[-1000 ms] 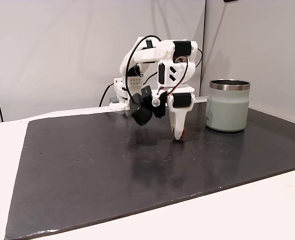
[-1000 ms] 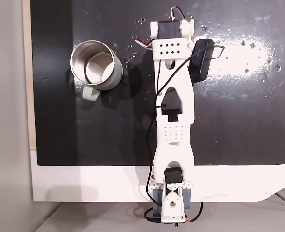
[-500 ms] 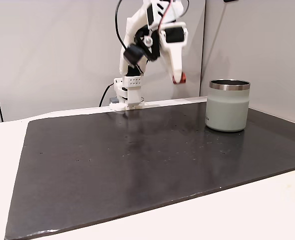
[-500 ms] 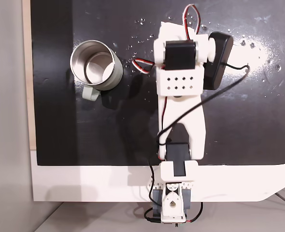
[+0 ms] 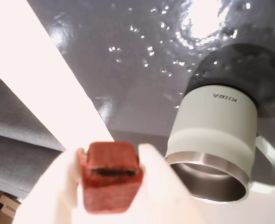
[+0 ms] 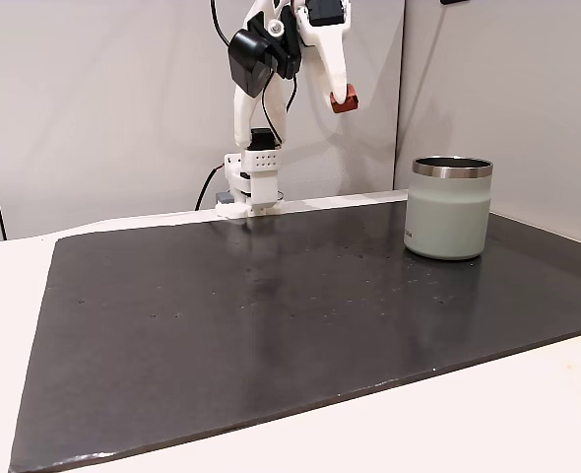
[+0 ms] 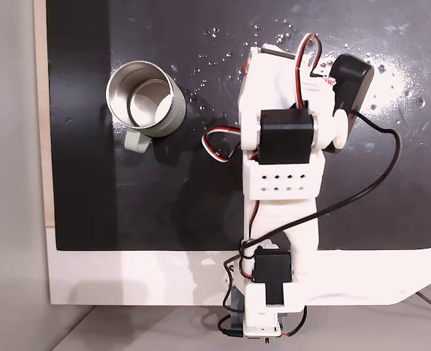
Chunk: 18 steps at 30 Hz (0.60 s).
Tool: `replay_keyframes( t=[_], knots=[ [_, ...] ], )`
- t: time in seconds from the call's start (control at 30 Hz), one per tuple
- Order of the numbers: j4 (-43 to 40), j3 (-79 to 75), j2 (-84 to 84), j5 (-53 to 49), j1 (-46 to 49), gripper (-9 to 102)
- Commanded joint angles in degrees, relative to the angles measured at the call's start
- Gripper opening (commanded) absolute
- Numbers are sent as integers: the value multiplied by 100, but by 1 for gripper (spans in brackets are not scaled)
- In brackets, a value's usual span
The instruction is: Grasp a cube and put it in the cup.
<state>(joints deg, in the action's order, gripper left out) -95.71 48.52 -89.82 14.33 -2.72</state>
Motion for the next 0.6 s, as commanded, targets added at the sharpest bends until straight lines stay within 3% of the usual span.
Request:
replay_keyframes(
  t=[0.0, 0.57],
  knots=[
    [193, -44, -220, -88, -448, 1],
    [431, -659, 598, -712, -2320, 0]
  ],
)
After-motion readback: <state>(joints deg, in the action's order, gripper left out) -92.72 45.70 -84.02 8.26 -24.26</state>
